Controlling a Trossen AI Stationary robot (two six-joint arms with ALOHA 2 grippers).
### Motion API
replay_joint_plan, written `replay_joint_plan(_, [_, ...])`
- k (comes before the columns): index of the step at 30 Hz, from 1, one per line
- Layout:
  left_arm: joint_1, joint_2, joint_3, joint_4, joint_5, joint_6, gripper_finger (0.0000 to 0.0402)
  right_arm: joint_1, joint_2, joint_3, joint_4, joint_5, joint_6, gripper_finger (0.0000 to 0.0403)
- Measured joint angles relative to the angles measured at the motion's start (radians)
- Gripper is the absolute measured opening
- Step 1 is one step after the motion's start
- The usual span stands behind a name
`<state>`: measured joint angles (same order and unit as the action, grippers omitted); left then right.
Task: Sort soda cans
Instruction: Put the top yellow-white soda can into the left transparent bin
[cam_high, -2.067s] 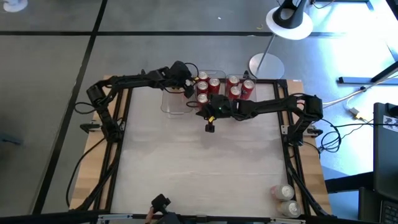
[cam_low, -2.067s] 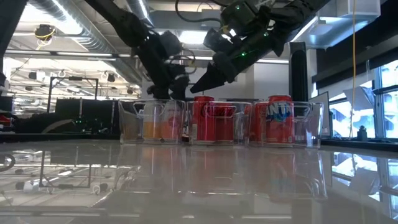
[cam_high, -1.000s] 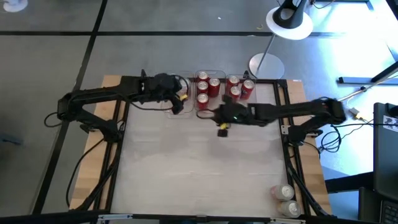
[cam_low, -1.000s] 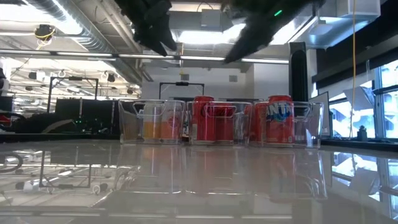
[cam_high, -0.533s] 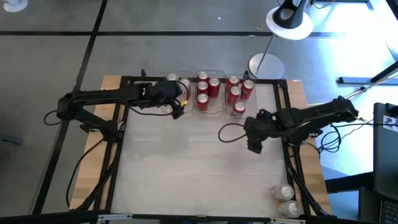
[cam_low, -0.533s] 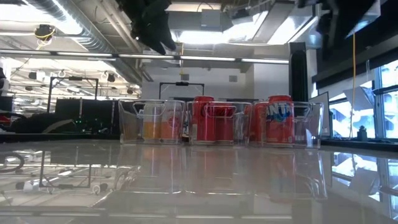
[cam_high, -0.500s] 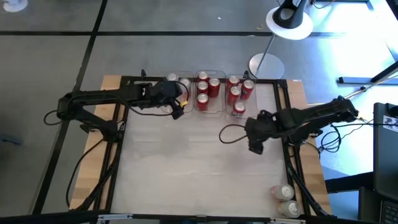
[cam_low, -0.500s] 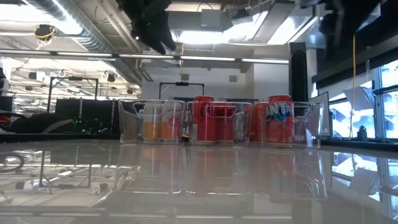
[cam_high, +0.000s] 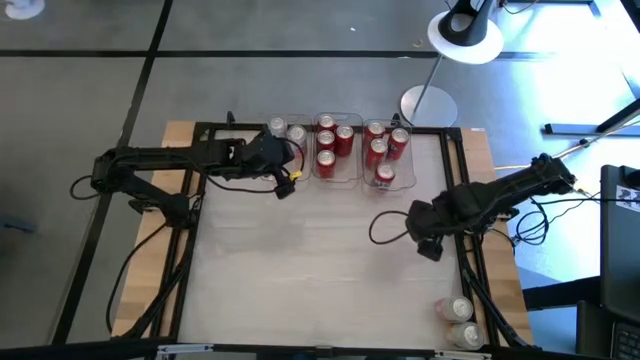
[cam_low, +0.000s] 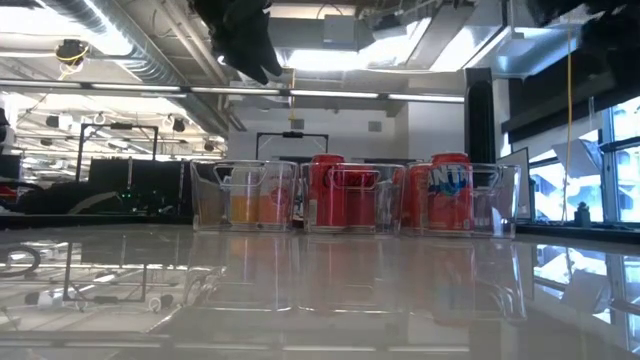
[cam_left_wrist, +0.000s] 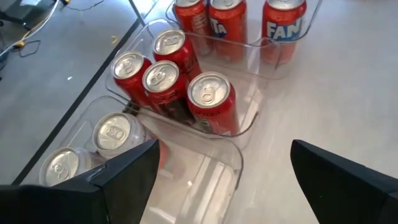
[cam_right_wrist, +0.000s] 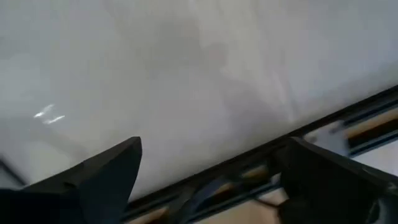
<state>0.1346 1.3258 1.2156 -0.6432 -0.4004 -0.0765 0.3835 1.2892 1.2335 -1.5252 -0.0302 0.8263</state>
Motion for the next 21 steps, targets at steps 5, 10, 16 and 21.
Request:
replay_joint_plan(5, [0.001,0.0,0.0,-0.005,-0.001,-0.002,0.0349,0.093,0.0,0.0,0.006,-0.162,0.177,0.0395])
replay_joint_plan(10, [-0.005,0.0,0.0,-0.004,-0.001,-0.003,0.0349,0.196,0.0,0.0,0.01,-0.29,0.45,0.0395])
replay_joint_plan(16, [-0.025,0.0,0.0,-0.003,-0.001,-0.003,0.0349,0.296,0.003,0.0,0.101,-0.356,0.777,0.0395])
replay_joint_plan(21, [-0.037,0.0,0.0,-0.003,-0.001,0.001,0.0349,0.352,0.038,-0.001,0.151,-0.37,0.907,0.0395])
